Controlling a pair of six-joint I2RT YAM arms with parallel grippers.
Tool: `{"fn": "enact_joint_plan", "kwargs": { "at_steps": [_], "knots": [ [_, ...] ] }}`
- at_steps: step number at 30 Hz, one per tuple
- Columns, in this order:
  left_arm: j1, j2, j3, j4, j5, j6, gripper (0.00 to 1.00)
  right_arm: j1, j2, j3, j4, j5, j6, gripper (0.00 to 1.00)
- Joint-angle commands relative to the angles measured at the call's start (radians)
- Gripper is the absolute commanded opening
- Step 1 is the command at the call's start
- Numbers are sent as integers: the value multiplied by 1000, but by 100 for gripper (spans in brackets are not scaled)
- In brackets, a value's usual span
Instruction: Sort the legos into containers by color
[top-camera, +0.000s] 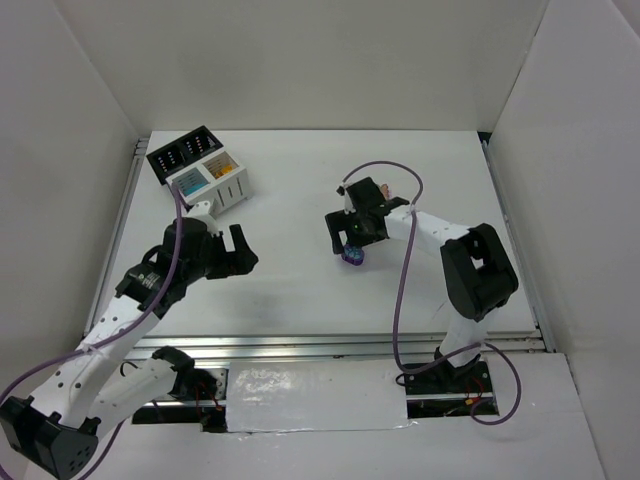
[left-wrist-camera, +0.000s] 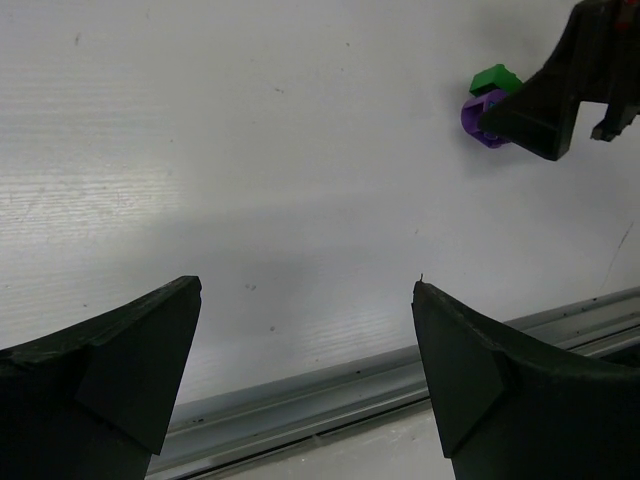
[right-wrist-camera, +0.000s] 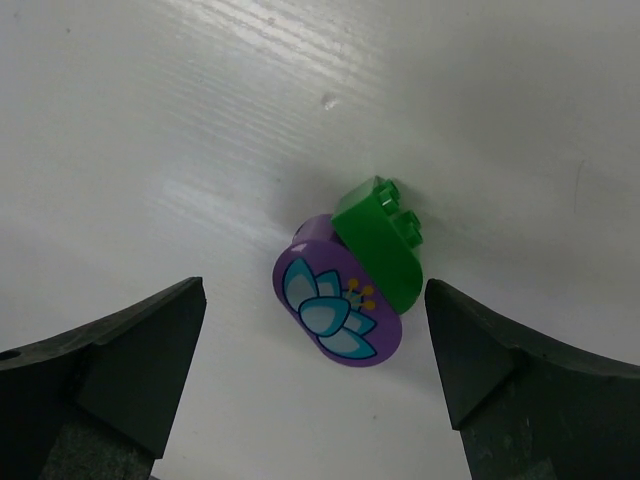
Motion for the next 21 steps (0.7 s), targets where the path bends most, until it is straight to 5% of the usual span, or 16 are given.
{"fn": "enact_joint_plan", "kwargs": {
  "at_steps": [1, 10, 15, 20, 21],
  "knots": [
    [-4, -2, 0, 46, 50, 25, 99, 14, 45, 57, -55, 47, -11, 97],
    [-4, 0, -10, 71, 84, 29, 100, 64, 71, 37, -75, 222, 93, 93],
    [-5, -8, -9, 65, 81, 32, 100, 72, 71, 8, -32, 220, 112, 62],
    [-5, -13, -7, 62, 83, 34, 99, 78, 71, 11, -38, 239, 116, 53],
    [-5, -11, -7, 60, 83, 34, 100, 80, 71, 12, -38, 231, 118, 44]
  ]
}}
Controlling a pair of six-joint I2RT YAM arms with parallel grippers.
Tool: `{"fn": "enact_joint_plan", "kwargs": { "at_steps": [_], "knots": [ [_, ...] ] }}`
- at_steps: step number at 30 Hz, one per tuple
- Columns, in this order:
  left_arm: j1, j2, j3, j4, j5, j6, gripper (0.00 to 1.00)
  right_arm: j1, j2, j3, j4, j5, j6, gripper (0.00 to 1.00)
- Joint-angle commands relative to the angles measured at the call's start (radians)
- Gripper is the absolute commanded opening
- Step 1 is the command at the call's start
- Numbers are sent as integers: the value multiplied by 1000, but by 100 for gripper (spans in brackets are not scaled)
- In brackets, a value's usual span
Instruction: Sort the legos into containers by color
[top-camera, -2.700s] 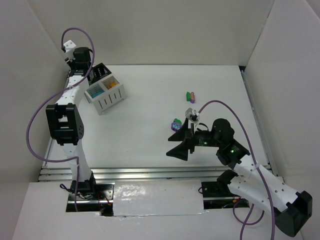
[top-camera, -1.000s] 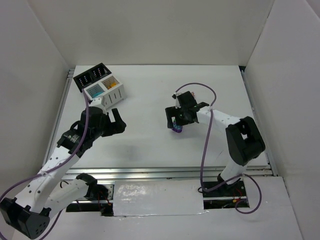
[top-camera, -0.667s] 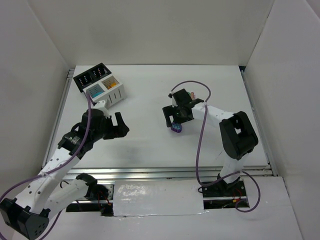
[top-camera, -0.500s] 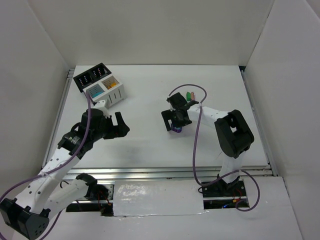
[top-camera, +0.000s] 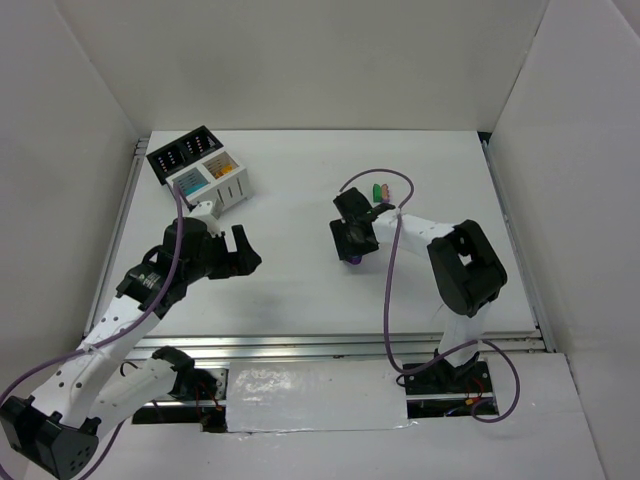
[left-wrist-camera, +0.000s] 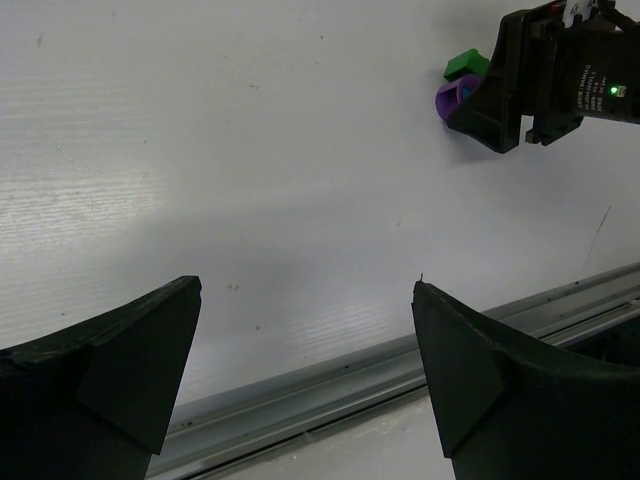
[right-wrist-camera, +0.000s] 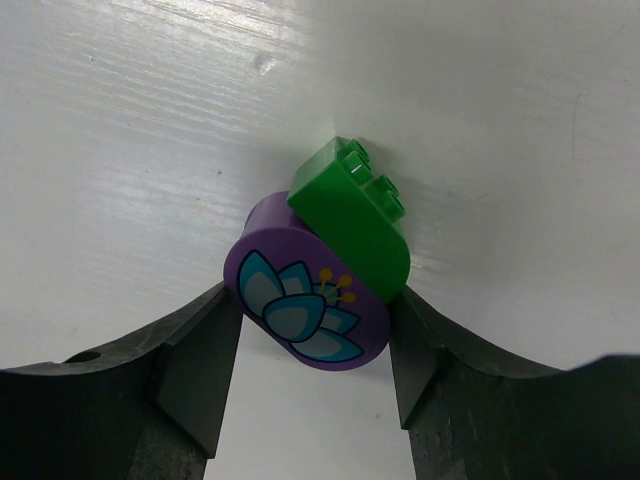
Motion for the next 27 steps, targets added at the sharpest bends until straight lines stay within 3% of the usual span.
{"fn": "enact_joint_plan", "kwargs": {
  "at_steps": [1, 2, 3, 7, 13, 18, 22, 27],
  "knots": [
    [-5, -11, 0, 33, 16, 24, 99, 14, -16, -8, 10, 17, 13, 40],
    [-4, -13, -2, 35, 17, 23, 99, 16, -20, -13, 16, 7, 13, 35],
    [-4, -14, -3, 38, 19, 21, 99, 23, -42, -29, 24, 5, 14, 22],
    [-4, -16, -3, 52, 26, 6, 99, 65, -154, -106, 87, -7, 17, 9],
    [-4, -2, 15, 78, 83, -48, 100, 172, -434, -237, 200, -56, -26, 6],
    [-7, -2, 38, 156, 216, -132, 99, 283, -718, -324, 323, -232, -32, 7],
    [-10, 0, 55, 228, 316, -210, 96, 361, -826, -323, 343, -308, -40, 8],
    [-14, 3, 41, 340, 436, -293, 95, 436, -829, -258, 319, -303, -50, 9]
  ]
}}
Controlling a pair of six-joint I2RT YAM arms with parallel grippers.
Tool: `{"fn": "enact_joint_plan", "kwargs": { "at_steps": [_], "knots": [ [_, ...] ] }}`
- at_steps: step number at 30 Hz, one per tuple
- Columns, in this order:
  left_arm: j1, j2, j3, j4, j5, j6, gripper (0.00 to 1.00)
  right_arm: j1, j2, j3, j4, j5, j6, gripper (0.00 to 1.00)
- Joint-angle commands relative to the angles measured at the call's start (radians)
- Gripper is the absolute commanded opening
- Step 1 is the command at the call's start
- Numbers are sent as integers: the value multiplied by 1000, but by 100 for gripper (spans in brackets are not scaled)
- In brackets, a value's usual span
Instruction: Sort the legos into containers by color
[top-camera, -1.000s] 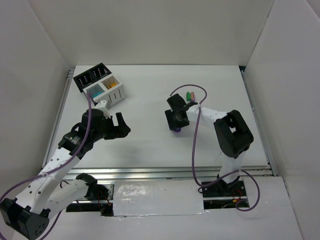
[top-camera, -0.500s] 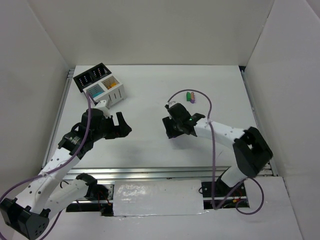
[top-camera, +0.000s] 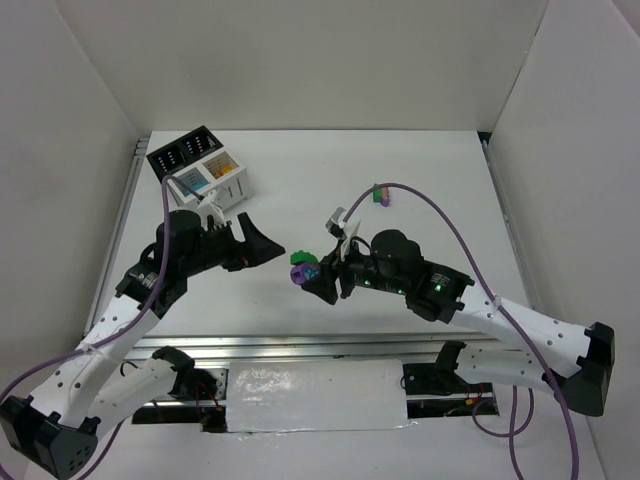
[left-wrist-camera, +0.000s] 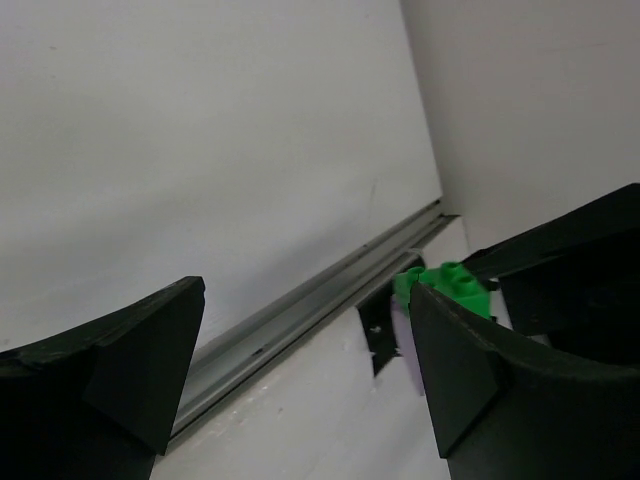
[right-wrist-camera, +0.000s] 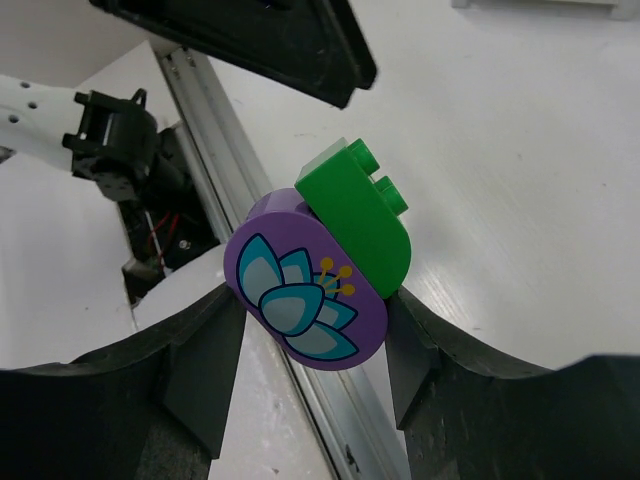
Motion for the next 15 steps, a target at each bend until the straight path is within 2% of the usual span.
{"fn": "enact_joint_plan", "kwargs": {
  "at_steps": [1, 9, 15],
  "knots": [
    [-7, -2, 26, 153, 132, -94, 95, 40, 28, 59, 15, -13, -20, 9],
    [-25, 4, 17, 208, 205, -118, 95, 121, 111, 136, -13, 64, -47, 9],
    [-62, 22, -8, 240, 224, -117, 89, 137, 155, 180, -25, 91, -66, 9]
  ]
}}
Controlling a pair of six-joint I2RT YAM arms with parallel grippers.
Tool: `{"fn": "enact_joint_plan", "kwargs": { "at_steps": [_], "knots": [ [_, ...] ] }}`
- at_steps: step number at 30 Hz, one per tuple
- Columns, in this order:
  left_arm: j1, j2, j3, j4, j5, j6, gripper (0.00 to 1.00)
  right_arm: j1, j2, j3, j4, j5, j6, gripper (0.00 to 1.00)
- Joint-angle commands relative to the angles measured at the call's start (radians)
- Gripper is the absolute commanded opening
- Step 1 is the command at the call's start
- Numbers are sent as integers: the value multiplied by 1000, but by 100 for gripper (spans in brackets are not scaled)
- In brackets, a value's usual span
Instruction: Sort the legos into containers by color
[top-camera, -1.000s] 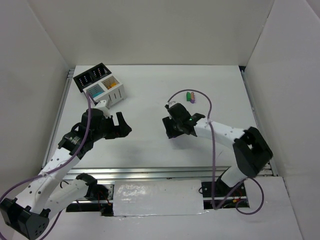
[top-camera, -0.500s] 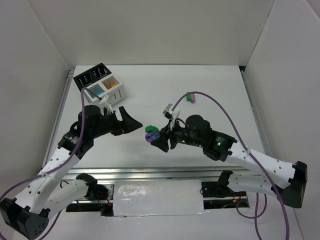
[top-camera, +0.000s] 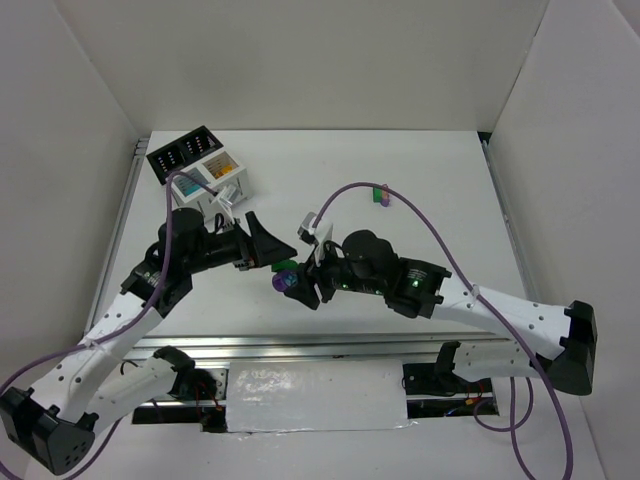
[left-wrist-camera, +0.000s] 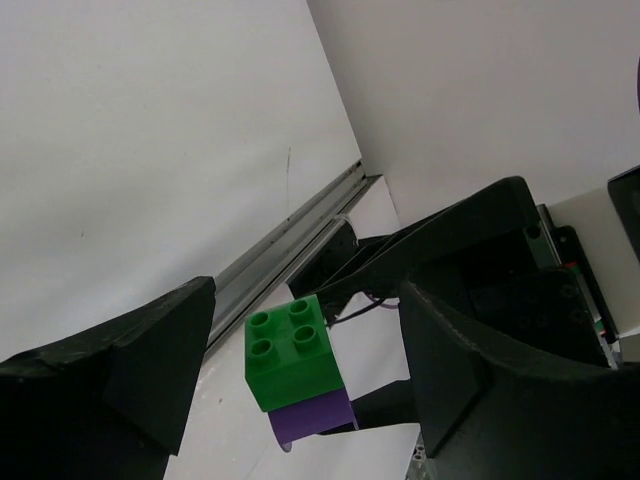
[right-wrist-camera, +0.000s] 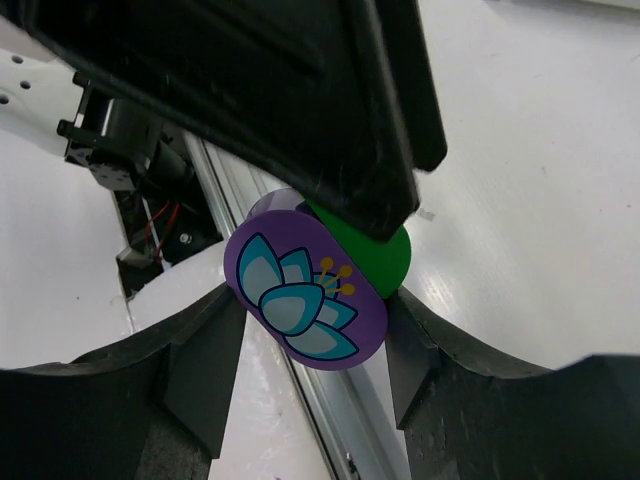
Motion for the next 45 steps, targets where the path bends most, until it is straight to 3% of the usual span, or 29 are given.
{"fn": "enact_joint_plan", "kwargs": {
  "at_steps": [1, 5, 6, 8, 9, 14, 16, 18, 19, 27, 35, 41, 45],
  "knots": [
    [-21, 6, -8, 74, 53, -1, 85, 10, 16, 65, 8, 47, -26, 9],
    [-35, 14, -13, 71, 62, 13, 69, 11, 29, 82, -13, 73, -47, 9],
    [-35, 19, -15, 74, 66, 18, 57, 10, 32, 85, -16, 71, -47, 9],
    [-36, 23, -10, 71, 68, 22, 43, 10, 32, 86, -19, 79, -52, 8],
    [-38, 29, -8, 71, 71, 28, 30, 10, 32, 86, -21, 81, -53, 9],
    [-41, 48, 15, 57, 71, 59, 0, 10, 26, 76, -9, 55, -58, 11],
    [-43, 51, 12, 76, 74, 64, 0, 10, 3, 56, 20, 25, -53, 27],
    [-43, 32, -7, 140, 88, 51, 0, 8, -37, 11, 77, 34, -17, 94],
    [-43, 25, -10, 151, 85, 48, 0, 8, -54, -4, 96, 48, 2, 100],
    [-43, -6, 8, 229, 89, 60, 0, -25, -175, -107, 137, 44, 114, 100],
    [-43, -49, 1, 361, 117, 93, 0, -82, -329, -179, 211, -195, 238, 100],
    [-43, -84, -5, 449, 177, 90, 0, -108, -347, -173, 287, -223, 339, 100],
    [-43, -100, -48, 606, 240, 35, 0, -125, -323, -168, 364, -316, 382, 100]
  ]
}}
